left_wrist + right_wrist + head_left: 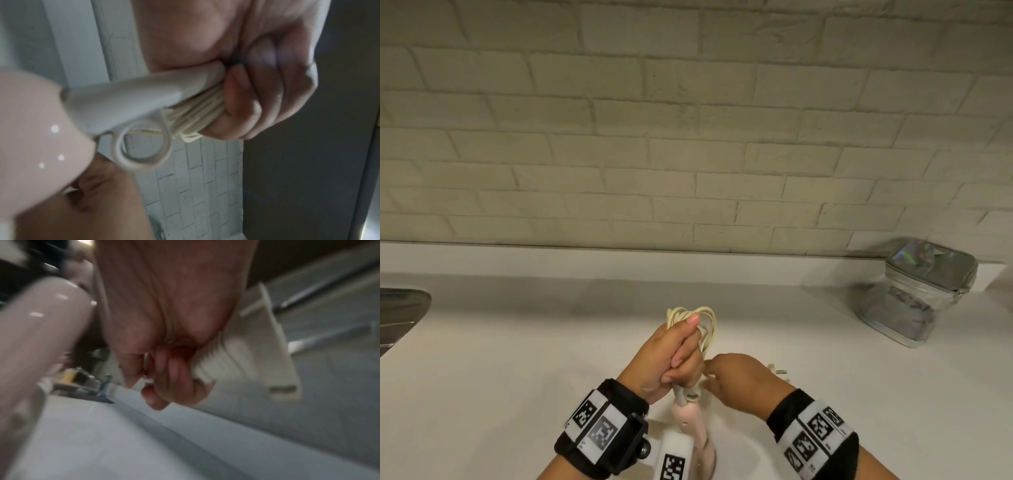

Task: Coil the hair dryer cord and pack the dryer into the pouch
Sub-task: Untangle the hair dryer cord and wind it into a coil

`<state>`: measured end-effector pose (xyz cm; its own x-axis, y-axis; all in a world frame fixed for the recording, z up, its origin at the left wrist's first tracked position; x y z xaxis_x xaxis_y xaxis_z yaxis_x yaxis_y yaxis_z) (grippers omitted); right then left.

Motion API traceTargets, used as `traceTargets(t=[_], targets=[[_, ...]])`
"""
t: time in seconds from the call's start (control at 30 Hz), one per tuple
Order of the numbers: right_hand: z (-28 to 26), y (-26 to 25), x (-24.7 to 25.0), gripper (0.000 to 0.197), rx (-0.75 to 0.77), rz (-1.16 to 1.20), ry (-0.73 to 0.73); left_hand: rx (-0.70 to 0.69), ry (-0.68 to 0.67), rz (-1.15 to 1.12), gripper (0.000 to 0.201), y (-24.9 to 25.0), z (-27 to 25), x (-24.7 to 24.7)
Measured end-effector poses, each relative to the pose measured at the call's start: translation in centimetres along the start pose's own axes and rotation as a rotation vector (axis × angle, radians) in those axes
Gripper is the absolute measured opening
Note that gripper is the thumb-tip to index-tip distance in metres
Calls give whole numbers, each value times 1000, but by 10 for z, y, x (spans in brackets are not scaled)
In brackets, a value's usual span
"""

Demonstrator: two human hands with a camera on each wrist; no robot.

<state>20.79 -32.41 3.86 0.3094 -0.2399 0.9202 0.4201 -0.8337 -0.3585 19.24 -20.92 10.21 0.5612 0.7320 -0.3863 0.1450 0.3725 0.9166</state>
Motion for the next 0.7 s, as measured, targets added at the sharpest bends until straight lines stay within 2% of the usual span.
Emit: traceTargets(t=[0.07, 0.17, 0.27, 0.33, 0.37, 0.4, 0.43, 0.47, 0.5, 0.53, 0.57, 0.6, 0.63, 0.7], targets=[[-12, -18, 3, 22, 139, -167, -31, -2, 35, -18, 52, 1, 1, 4], [-32, -41, 24, 20, 318, -332, 8, -43, 134, 54, 53, 1, 9, 5], [-50, -62, 53, 20, 391, -359, 86, -112, 189, 175, 58, 5, 13, 8], [-58, -79, 73, 10, 436, -283, 160, -116, 164, 250, 50, 0, 17, 12], [-61, -86, 84, 9, 441, -244, 226, -31, 110, 205, 47, 0, 20, -5], [-63, -90, 94, 12, 438, -207, 293, -110, 111, 208, 50, 12, 18, -13], [-64, -92, 103, 15, 423, -164, 336, -291, 246, 62, 46, 26, 18, -10], [-65, -91, 111, 18, 396, -128, 367, -398, 119, -294, 25, 32, 16, -24], [-65, -88, 119, 23, 373, -113, 412, -310, 5, -422, 10, 33, 20, -29], [-64, -82, 125, 29, 348, -105, 454, -222, 38, -143, 21, 25, 22, -24], [-61, -74, 129, 34, 318, -77, 460, -39, -30, 72, 38, 0, 23, -34], [-58, -66, 132, 42, 297, -2, 423, 155, -21, 143, 54, -7, 18, -24], [-53, -59, 133, 55, 295, 109, 353, 228, -57, 91, 65, -8, 13, -9], [-45, -49, 132, 90, 313, 303, 179, 220, -184, -31, 72, -9, 15, -11]])
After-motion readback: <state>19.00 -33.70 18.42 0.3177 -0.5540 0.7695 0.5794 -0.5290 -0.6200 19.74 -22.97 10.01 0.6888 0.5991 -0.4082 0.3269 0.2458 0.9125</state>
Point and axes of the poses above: each hand's wrist, its own z-axis towards the middle knuckle, its own x-axis out of the back of the hand, y = z × x, the point moved 4 cm from there along z, towards the middle knuckle, and after that the axes turned 2 degrees about z, right-handed, at the moved point
